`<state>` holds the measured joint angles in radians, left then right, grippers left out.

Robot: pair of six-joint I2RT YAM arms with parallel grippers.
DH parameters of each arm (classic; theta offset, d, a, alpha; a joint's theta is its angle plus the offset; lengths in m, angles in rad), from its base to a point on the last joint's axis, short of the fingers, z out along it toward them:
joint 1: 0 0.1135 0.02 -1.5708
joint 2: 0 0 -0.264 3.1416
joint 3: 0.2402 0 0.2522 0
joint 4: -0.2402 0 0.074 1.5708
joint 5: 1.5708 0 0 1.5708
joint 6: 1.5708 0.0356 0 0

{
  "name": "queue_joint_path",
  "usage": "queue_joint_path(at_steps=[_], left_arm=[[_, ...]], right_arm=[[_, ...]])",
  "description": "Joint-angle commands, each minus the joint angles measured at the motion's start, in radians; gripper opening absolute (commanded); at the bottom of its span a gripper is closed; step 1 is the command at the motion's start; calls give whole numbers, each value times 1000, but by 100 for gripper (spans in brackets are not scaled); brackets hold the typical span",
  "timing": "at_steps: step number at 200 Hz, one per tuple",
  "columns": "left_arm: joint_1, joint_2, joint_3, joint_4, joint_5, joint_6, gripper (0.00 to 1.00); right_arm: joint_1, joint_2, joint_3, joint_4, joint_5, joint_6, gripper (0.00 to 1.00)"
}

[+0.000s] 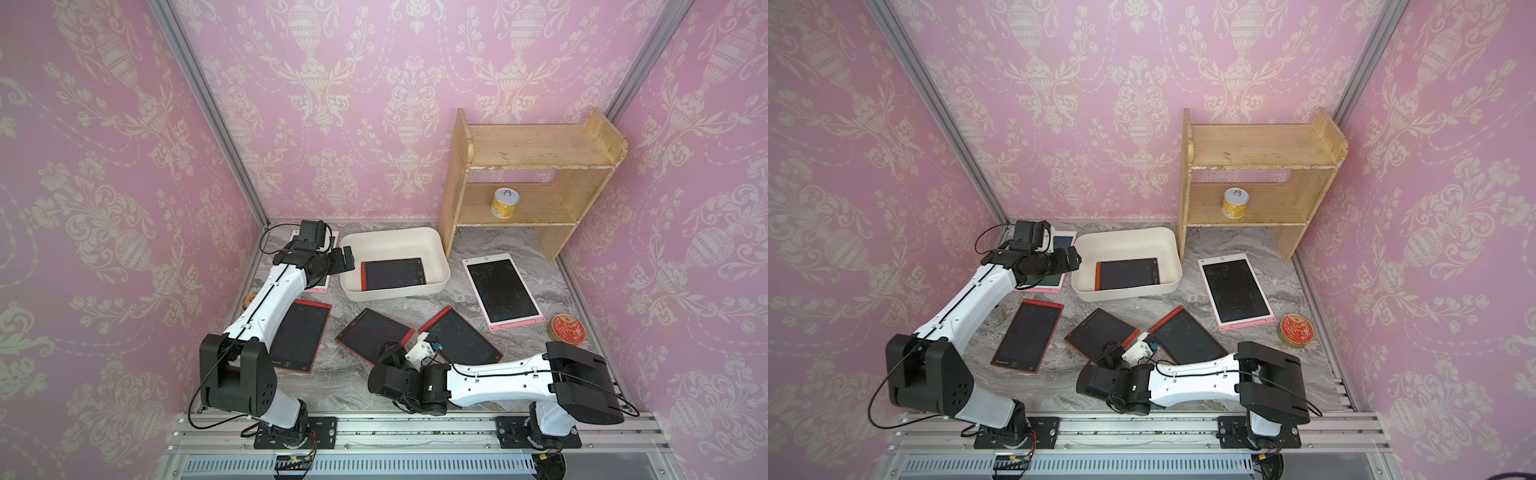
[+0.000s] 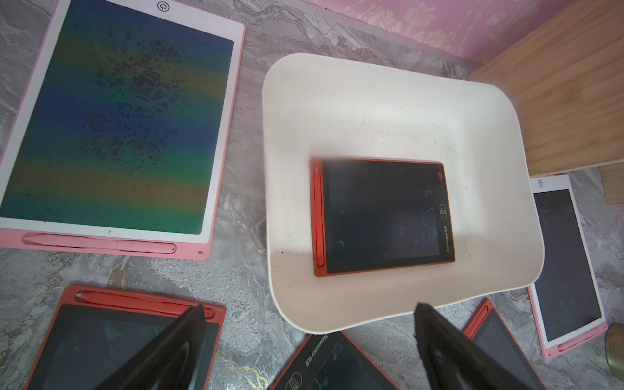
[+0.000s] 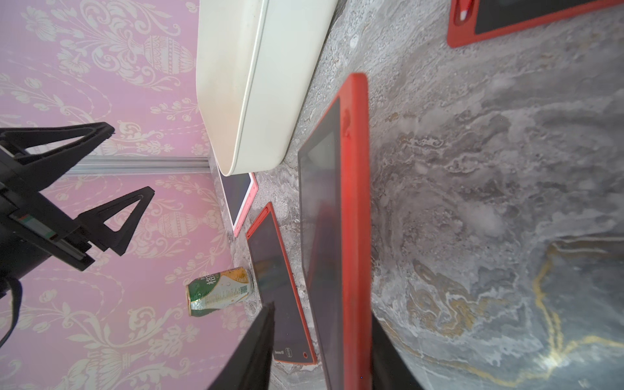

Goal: Take out the writing tablet from the storage box
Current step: Place the writing tablet at the center of the board.

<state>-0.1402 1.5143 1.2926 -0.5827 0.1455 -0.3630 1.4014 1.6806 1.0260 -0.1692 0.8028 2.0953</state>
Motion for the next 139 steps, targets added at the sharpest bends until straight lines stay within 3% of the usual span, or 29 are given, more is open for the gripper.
queue_joint_path(at_steps=[1, 59, 139], left_arm=[[8, -17, -15, 0, 15, 27, 99], [9, -17, -13, -3, 11, 24, 99], [16, -19, -12, -11, -6, 25, 99]], right_arm=[[6, 10, 30, -67, -3, 145, 48], [-11, 23, 66, -150, -61, 163, 66], [-81, 38, 110, -175, -180, 24, 90]])
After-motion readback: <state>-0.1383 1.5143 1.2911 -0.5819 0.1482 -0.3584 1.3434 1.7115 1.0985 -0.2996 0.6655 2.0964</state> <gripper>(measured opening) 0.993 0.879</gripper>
